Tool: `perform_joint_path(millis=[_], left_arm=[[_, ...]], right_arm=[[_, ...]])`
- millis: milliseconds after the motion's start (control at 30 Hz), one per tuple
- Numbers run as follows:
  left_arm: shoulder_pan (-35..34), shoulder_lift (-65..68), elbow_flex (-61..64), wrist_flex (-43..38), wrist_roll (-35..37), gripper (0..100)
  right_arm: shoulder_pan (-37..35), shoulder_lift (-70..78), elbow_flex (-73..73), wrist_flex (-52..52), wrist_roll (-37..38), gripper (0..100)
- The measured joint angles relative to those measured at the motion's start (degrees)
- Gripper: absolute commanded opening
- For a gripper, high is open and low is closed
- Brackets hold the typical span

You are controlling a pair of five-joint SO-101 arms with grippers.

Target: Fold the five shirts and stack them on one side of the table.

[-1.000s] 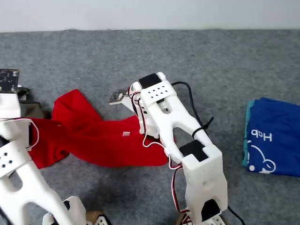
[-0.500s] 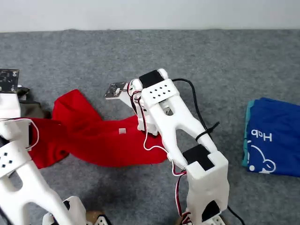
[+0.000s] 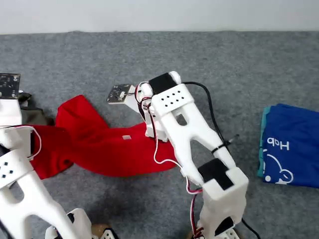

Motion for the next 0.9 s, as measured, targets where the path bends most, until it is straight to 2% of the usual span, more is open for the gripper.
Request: perform_joint_path(millis=[200,433,700,900], left_arm=[[1.41,0.0,-0.7,0.0,0.0,2],[6.59,0.0,-8.53,0.0,0.44,2],[16.97,0.0,-21.63,-0.44,9.58,2],[21.89,0.0,-27.25,-8.7,13.8,2]], right_arm=[[0.79,-10.02,0.0,0.0,3.6,1.1],[8.7,-22.33,-0.35,-0.35,10.2,1.2],[19.34,-30.86,-4.4,-8.18,16.35,1.2],[26.73,-34.81,-4.4,-16.0,18.99,1.2]])
